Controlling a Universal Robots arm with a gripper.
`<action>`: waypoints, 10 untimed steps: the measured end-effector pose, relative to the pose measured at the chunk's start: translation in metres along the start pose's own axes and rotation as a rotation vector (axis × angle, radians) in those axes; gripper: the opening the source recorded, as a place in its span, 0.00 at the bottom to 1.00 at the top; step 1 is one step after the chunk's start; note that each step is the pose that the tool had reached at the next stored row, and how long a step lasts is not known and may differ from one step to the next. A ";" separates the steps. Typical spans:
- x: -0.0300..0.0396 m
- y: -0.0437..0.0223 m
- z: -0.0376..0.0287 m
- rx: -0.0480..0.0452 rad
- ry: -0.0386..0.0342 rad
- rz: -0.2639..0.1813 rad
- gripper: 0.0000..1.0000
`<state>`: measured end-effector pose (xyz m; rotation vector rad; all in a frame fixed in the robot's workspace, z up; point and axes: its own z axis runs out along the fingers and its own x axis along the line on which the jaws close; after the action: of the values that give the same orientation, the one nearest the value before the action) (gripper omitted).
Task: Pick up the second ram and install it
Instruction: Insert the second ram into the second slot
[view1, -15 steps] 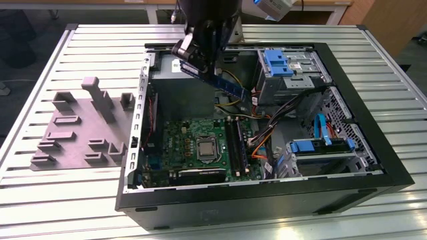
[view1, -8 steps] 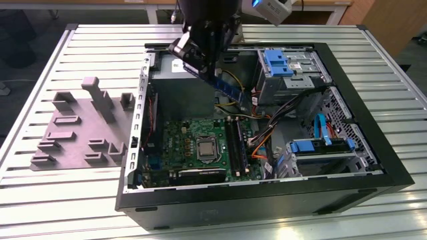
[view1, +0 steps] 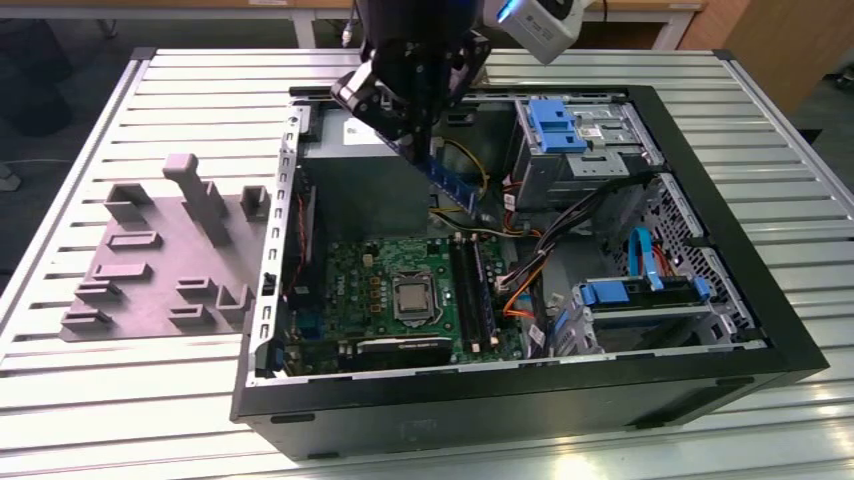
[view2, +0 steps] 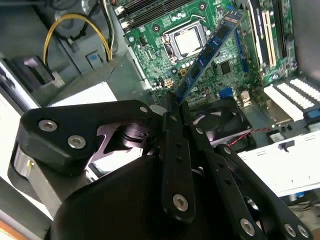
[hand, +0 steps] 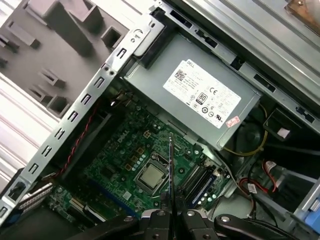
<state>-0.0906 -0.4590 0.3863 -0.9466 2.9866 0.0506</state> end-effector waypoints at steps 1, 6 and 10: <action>0.0000 0.0000 0.0001 0.0005 -0.0004 0.019 0.14; 0.0000 0.0000 0.0003 0.0016 -0.0014 0.062 0.14; 0.0000 0.0000 0.0003 0.0016 -0.0014 0.062 0.14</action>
<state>-0.0906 -0.4590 0.3860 -0.8531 3.0138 0.0493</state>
